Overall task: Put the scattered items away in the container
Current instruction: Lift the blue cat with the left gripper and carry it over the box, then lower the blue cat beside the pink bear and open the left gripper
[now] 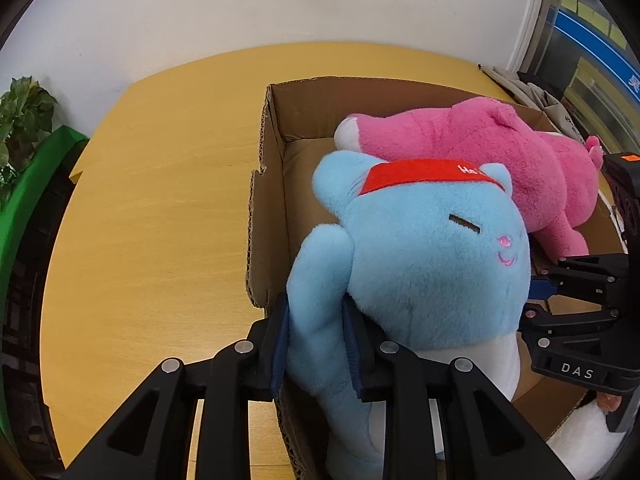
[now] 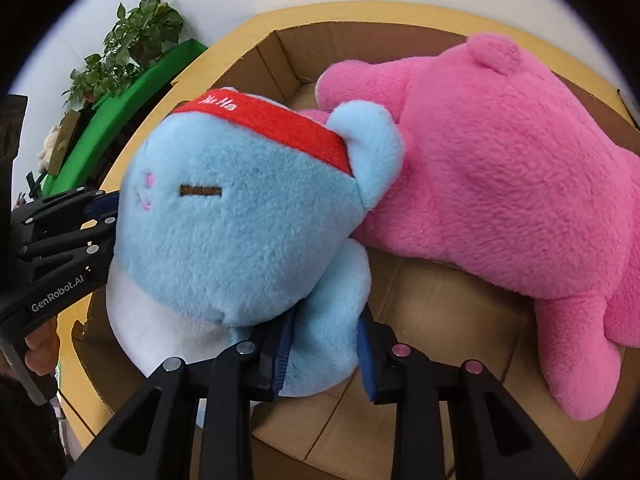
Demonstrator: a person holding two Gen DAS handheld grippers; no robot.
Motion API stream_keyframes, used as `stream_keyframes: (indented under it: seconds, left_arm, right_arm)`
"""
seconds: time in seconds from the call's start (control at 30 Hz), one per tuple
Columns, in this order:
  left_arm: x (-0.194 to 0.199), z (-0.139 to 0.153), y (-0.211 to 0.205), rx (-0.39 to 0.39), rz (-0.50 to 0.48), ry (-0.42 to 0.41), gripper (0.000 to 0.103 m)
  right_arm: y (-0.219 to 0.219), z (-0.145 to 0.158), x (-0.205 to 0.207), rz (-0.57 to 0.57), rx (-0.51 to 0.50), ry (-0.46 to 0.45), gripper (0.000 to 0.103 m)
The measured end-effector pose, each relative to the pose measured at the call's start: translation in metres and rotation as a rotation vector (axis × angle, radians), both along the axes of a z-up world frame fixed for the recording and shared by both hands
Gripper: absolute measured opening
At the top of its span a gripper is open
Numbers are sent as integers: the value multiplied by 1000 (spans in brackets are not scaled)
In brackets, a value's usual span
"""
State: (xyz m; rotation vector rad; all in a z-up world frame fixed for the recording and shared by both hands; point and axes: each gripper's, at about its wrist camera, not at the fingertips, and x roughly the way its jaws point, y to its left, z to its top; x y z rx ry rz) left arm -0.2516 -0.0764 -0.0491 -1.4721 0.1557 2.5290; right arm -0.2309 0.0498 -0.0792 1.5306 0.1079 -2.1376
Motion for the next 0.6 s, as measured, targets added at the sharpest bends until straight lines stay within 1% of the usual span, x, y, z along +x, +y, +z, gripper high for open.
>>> stream_keyframes:
  seconds: [0.03,0.1,0.17,0.2,0.27,0.3,0.33,0.37,0.4,0.43,0.47,0.5,0.53,0.6]
  left_arm:
    - [0,0,0,-9,3,2,28]
    - [-3,0,1,-15,9,6,29]
    - [-5,0,1,-1,16,6,29]
    - [-5,1,2,5,17,1,30]
    - [3,14,-2,20,23,4,31]
    - [11,28,-5,17,39,41,42]
    - [20,43,-7,7,58,93,63]
    - [32,61,-9,4,78,155,75]
    - [47,80,-12,17,96,222,95]
    - [64,99,-14,53,104,286,103]
    - [81,116,-14,100,100,339,103]
    - [96,130,-12,138,86,372,103]
    - [112,142,-7,160,71,397,103]
    - [135,153,5,148,64,427,103]
  right_arm:
    - [1,0,1,-9,6,2,34]
    - [4,-5,-1,-32,31,6,42]
    - [8,-5,-4,-83,81,16,73]
    - [11,-4,-5,-110,93,19,75]
    - [21,-1,-3,-128,54,8,76]
    - [30,7,1,-146,30,15,76]
    - [38,17,7,-158,11,38,76]
    - [45,29,14,-165,-6,73,76]
    - [53,46,25,-174,-25,126,76]
    - [62,66,38,-186,-47,186,78]
    - [71,87,53,-200,-72,251,79]
    - [79,103,65,-207,-90,297,79]
    - [86,120,81,-210,-108,353,80]
    - [96,140,106,-226,-118,428,80]
